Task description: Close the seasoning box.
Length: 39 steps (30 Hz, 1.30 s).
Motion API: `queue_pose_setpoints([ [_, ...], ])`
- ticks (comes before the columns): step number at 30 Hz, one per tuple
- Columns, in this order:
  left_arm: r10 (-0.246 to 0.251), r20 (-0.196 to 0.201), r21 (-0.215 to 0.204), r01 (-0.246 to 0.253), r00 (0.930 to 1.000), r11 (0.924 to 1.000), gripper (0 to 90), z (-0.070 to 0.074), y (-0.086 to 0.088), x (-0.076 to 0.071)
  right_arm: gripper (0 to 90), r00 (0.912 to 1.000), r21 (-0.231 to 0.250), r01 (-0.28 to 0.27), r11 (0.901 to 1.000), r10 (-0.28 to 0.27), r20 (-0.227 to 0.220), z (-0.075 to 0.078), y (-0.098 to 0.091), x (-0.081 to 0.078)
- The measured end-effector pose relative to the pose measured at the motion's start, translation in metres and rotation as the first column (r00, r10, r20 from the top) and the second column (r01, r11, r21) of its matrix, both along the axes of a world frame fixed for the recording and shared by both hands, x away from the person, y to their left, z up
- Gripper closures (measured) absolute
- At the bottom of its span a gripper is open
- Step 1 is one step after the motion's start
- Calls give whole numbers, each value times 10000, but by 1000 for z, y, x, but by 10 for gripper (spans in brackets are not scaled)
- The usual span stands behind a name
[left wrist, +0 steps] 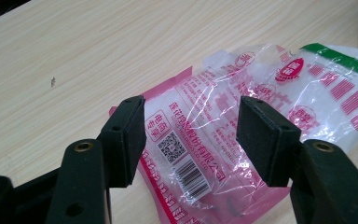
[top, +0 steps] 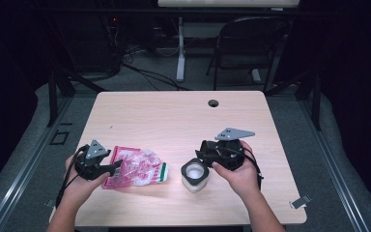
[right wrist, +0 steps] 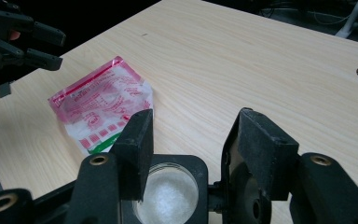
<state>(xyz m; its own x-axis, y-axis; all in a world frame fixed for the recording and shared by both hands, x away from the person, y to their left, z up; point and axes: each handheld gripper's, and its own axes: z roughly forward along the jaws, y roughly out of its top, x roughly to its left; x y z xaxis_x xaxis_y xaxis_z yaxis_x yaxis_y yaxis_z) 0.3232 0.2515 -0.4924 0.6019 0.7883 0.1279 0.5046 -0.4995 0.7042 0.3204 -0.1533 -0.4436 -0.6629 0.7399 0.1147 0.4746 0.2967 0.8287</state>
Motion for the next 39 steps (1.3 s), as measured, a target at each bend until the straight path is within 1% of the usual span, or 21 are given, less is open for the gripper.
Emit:
queue_pose_setpoints([
  [1, -17, -8, 35, 17, 10000, 10000, 418, 0, 0, 1, 457, 10000, 26, -5, 10000, 5, 31, 0, -1, 0],
  [2, -2, 40, -17, 2, 10000, 10000, 418, 0, -1, 1, 457, 10000, 47, -4, 10000, 3, 62, 0, -1, 0],
  [4, -17, 0, -87, 17, 10000, 10000, 418, 0, 0, 0, 453, 10000, 48, 59, 10000, -60, 57, 1, -1, -1],
  [7, 92, -25, -182, -92, 10000, 9998, 418, 0, 0, 0, 449, 9998, 30, 165, 9999, -165, 62, 2, -2, -3],
  [8, 74, -31, -191, -75, 10000, 9998, 418, -1, 0, 0, 449, 9998, 60, 170, 9998, -171, 141, 2, -3, -3],
  [9, 47, -33, -182, -48, 10000, 9998, 418, -1, 0, 0, 450, 9998, 79, 192, 9998, -192, 101, 3, -3, -3],
  [12, -27, -57, -96, 27, 10000, 10000, 418, -1, -1, 0, 450, 9996, 139, 232, 9996, -235, 185, 6, -6, -4],
  [14, -25, 0, -90, 25, 10000, 10000, 418, 0, -2, 0, 450, 9992, 246, 317, 9992, -322, 226, 7, -7, -4],
  [18, -41, 88, -116, 42, 10000, 9999, 417, 1, -2, -1, 450, 9991, 246, 365, 9990, -370, 219, 7, -11, -3],
  [22, -55, 106, -167, 57, 9999, 9998, 416, 2, -3, 0, 450, 9984, 377, 506, 9980, -515, 236, 8, -14, -3],
  [23, -85, 77, -148, 86, 9999, 9999, 416, 2, -3, 0, 450, 9982, 322, 545, 9980, -553, 253, 8, -16, -3],
  [26, -130, 93, -141, 131, 9999, 9998, 414, 0, -5, 1, 451, 9969, 414, 732, 9965, -743, 259, 8, -18, -3],
  [28, -162, 98, -93, 163, 9998, 9998, 413, 0, -5, 1, 451, 9964, 367, 811, 9960, -819, 233, 8, -21, -2],
  [32, -171, 115, -126, 173, 9998, 9998, 412, 1, -5, 2, 460, 9949, 476, 980, 9940, -991, 213, 8, -26, -1],
  [34, -168, 92, -150, 170, 9998, 9997, 412, 1, -5, 2, 467, 9941, 455, 1055, 9934, -1065, 189, 7, -29, -1],
  [39, -192, 101, -126, 193, 9998, 9997, 410, 1, -6, 2, 509, 9906, 511, 1346, 9896, -1358, 193, 7, -36, 1],
])
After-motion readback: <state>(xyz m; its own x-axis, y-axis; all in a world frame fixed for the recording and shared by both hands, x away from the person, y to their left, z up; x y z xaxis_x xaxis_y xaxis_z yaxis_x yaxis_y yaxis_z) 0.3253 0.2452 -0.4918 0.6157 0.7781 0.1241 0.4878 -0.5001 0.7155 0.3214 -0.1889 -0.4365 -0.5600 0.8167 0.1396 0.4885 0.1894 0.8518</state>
